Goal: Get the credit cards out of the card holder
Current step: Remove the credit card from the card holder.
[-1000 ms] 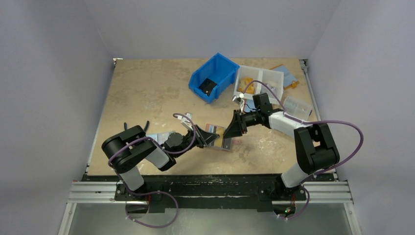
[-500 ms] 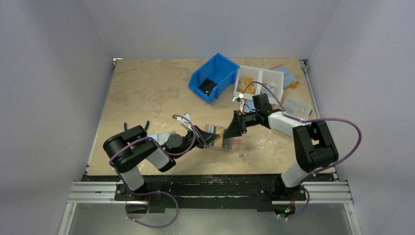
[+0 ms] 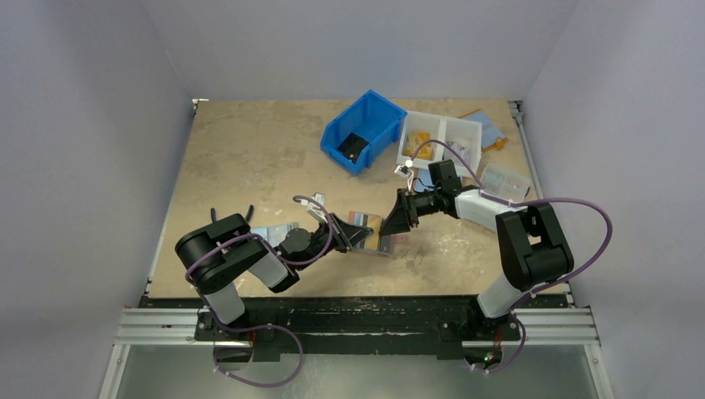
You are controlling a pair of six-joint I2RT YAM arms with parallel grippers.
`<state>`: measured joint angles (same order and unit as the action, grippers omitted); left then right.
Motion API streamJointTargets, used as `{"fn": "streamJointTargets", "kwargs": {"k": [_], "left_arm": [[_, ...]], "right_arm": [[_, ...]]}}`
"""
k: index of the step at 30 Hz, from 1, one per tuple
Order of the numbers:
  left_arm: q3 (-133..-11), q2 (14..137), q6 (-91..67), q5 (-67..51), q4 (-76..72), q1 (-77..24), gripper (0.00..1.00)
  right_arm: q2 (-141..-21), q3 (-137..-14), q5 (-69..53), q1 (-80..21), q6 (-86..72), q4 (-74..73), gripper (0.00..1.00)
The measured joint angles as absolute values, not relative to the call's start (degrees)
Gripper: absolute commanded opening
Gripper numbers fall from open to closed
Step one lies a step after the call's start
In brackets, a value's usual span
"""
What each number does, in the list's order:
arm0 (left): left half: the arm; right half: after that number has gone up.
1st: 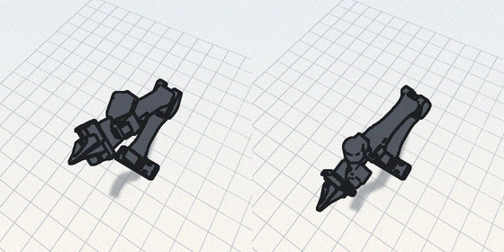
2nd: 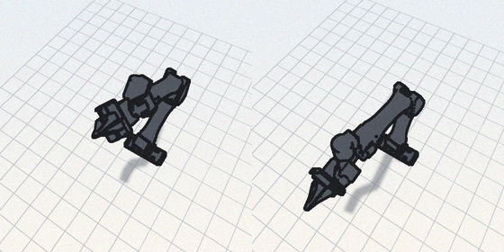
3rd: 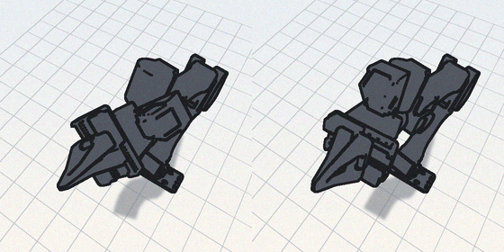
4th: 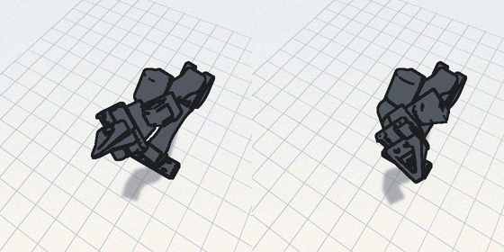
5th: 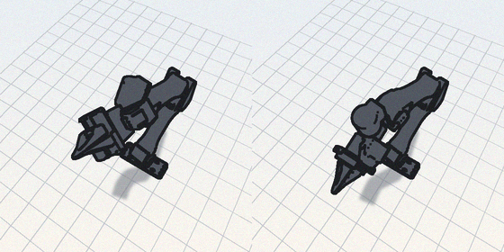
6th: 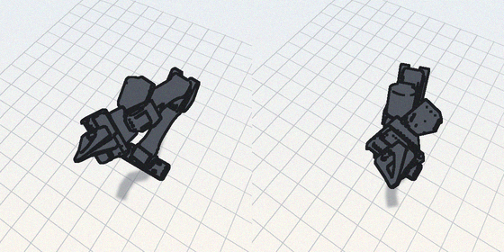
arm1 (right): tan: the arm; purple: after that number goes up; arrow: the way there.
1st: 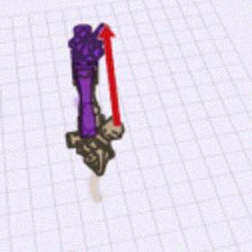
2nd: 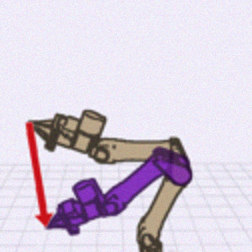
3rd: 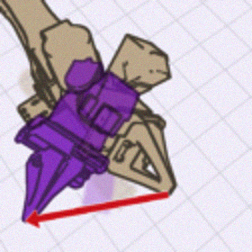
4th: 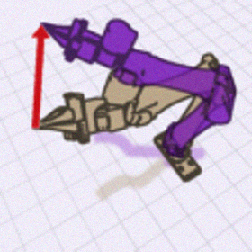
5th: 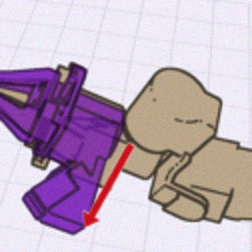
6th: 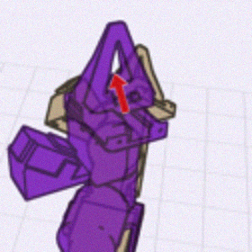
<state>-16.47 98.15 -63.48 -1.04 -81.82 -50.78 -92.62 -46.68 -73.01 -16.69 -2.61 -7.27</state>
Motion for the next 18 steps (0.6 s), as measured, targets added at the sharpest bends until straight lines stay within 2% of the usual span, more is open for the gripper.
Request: {"fn": "streamJointTargets", "kwargs": {"k": [11,18], "left_arm": [[-17.5,98.0,-63.4,-0.8,-81.8,-52.2,0.00],[-17.9,98.0,-63.5,-0.1,-81.9,-52.3,0.00]], "right_arm": [[-93.6,-46.4,-75.9,-16.6,-4.1,-5.4,0.46],[-93.8,-46.2,-77.8,-16.4,-4.8,-4.7,0.26]]}}
